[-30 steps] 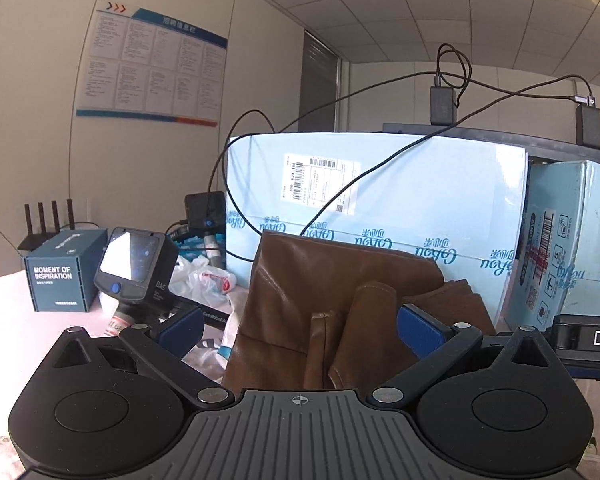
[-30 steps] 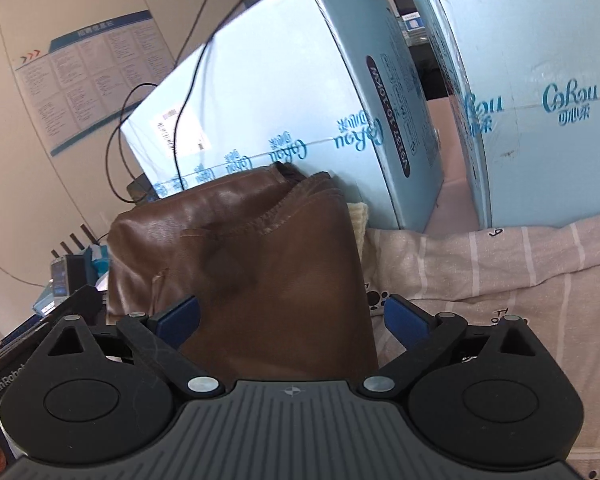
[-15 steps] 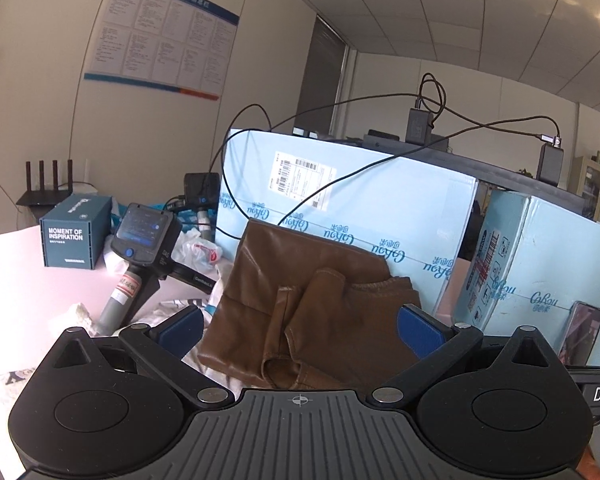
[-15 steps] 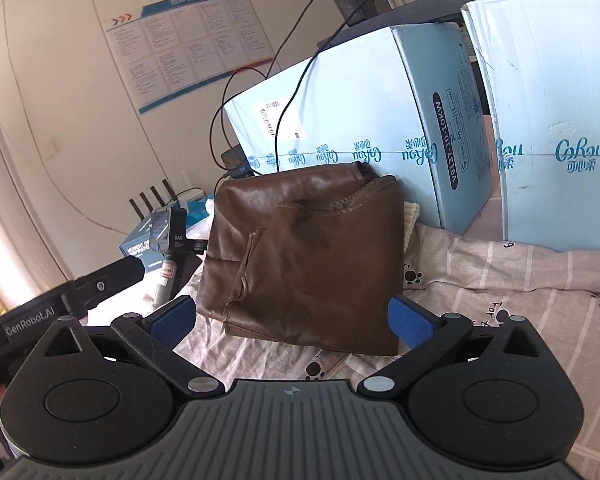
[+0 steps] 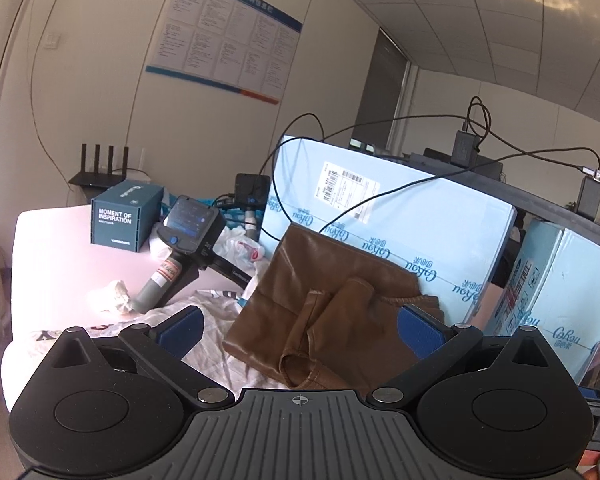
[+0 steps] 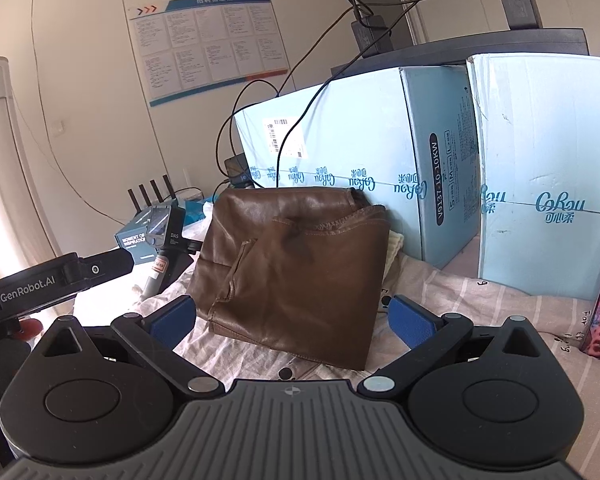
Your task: Fold clothes
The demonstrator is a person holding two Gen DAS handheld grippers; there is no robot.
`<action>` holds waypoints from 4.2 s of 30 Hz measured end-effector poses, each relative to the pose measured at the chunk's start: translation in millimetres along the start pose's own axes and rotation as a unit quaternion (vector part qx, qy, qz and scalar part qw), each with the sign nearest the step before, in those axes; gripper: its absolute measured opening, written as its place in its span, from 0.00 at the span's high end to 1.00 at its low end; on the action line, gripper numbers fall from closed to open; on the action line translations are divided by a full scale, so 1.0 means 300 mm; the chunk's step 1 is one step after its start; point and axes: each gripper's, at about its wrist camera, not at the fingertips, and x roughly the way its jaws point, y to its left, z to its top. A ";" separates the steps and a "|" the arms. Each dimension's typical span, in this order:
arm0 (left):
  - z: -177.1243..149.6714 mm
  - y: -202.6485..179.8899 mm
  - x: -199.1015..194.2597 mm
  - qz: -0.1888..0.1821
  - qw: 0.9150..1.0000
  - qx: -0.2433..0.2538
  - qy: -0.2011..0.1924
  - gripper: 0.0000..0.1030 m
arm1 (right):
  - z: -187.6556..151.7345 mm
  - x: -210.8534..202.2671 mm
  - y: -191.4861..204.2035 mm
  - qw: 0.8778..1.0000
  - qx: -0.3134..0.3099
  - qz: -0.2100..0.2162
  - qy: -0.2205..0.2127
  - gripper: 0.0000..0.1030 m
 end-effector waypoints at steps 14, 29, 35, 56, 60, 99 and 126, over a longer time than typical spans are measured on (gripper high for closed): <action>-0.057 0.008 0.062 0.043 0.998 0.005 0.049 0.00 | -0.007 0.050 -0.049 0.998 0.019 -0.060 0.010 0.00; -0.087 -0.031 0.072 0.038 0.997 0.047 0.042 0.00 | -0.015 0.083 -0.084 0.996 0.041 -0.075 0.030 0.00; -0.091 -0.038 0.077 0.034 0.997 0.051 0.046 0.00 | -0.016 0.085 -0.084 0.996 0.040 -0.079 0.030 0.00; -0.097 -0.031 0.084 0.034 0.997 0.042 0.053 0.00 | -0.017 0.095 -0.090 0.995 0.041 -0.082 0.037 0.00; -0.098 -0.028 0.081 0.036 0.997 0.040 0.053 0.00 | -0.016 0.097 -0.089 0.995 0.041 -0.082 0.037 0.00; -0.110 -0.024 0.100 0.030 0.996 0.037 0.072 0.00 | -0.022 0.110 -0.089 0.994 0.040 -0.093 0.046 0.00; -0.121 -0.052 0.139 0.022 0.995 0.049 0.089 0.00 | -0.027 0.126 -0.100 0.992 0.041 -0.101 0.056 0.00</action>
